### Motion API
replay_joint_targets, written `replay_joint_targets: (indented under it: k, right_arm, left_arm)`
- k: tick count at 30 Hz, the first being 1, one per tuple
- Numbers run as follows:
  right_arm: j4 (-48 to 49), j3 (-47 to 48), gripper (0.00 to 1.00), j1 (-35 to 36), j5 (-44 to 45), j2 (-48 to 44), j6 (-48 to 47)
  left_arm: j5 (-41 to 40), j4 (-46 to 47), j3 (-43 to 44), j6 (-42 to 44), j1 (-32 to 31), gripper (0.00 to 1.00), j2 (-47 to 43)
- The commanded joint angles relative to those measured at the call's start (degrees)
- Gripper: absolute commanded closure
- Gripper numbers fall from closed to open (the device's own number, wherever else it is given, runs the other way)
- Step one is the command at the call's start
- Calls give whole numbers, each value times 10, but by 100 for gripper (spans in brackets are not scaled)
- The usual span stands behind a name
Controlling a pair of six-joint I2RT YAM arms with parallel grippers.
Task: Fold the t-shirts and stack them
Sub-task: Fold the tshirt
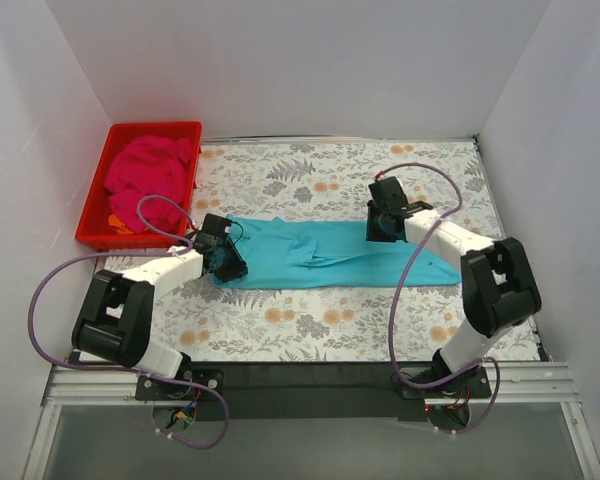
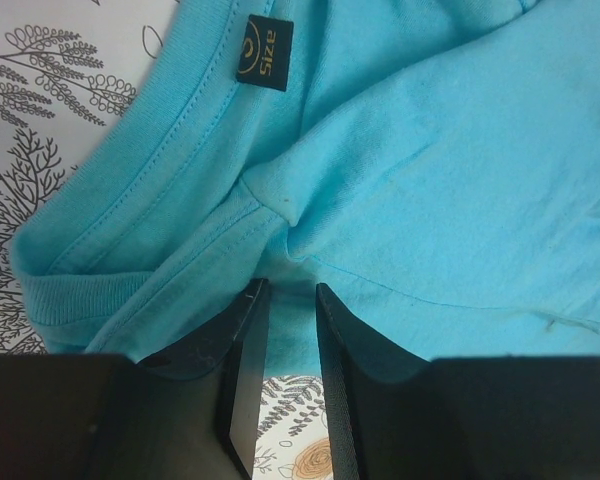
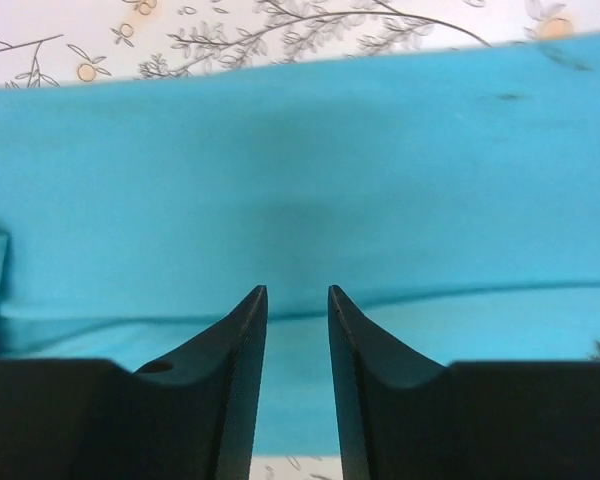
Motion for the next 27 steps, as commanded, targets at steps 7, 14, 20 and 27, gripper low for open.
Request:
replay_joint_targets:
  k: [7, 14, 20, 27]
  right_arm:
    - [-12, -135, 66, -134, -51, -140, -36]
    - [2, -166, 63, -225, -100, -123, -48]
    - [4, -197, 61, -287, -127, -125, -38]
    - [4, -188, 52, -290, -147, -162, -42]
  left_arm:
    - [-25, -28, -13, 9, 15, 73, -24]
    - [-33, -42, -12, 1, 37, 73, -62]
    - [-37, -67, 23, 10, 38, 61, -80]
    - [0, -67, 79, 14, 24, 41, -46]
